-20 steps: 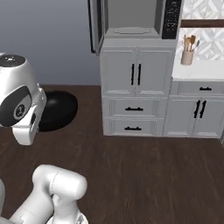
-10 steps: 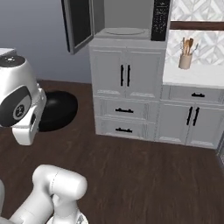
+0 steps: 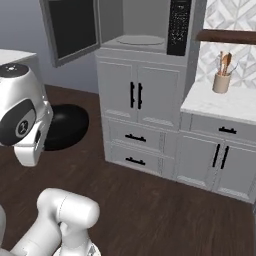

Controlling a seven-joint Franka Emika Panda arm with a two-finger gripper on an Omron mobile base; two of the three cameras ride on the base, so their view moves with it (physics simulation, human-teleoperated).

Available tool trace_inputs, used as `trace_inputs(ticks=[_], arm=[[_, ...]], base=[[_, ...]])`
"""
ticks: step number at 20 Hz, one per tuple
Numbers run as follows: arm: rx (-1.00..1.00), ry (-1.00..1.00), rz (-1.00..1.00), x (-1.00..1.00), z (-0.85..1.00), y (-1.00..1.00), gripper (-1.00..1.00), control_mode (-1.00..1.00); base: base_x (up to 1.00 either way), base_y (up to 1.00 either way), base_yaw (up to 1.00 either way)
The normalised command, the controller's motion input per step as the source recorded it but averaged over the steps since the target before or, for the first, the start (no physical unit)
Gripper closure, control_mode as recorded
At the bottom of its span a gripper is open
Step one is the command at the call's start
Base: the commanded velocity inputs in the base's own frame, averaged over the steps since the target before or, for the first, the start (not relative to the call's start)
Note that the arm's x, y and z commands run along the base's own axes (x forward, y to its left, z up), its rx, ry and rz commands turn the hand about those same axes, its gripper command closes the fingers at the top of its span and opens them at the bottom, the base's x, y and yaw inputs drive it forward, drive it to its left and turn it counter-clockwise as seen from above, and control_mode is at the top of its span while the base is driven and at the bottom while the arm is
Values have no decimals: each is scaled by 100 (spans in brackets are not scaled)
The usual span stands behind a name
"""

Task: Pick the lemon wedge from the sink and place it in the bowl. Then pick the bowl and place it in the microwave. Then close the microwave door and press the start button.

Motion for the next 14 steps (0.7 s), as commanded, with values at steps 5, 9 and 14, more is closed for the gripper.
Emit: trace_inputs(ticks=[5, 9, 14], arm=[[0, 0, 0, 0, 0, 0, 100, 100], [0, 0, 0, 0, 0, 0, 100, 100], [0, 0, 0, 0, 0, 0, 100, 100]], base=[[77, -91, 26], [88, -30, 16], [97, -2, 6]])
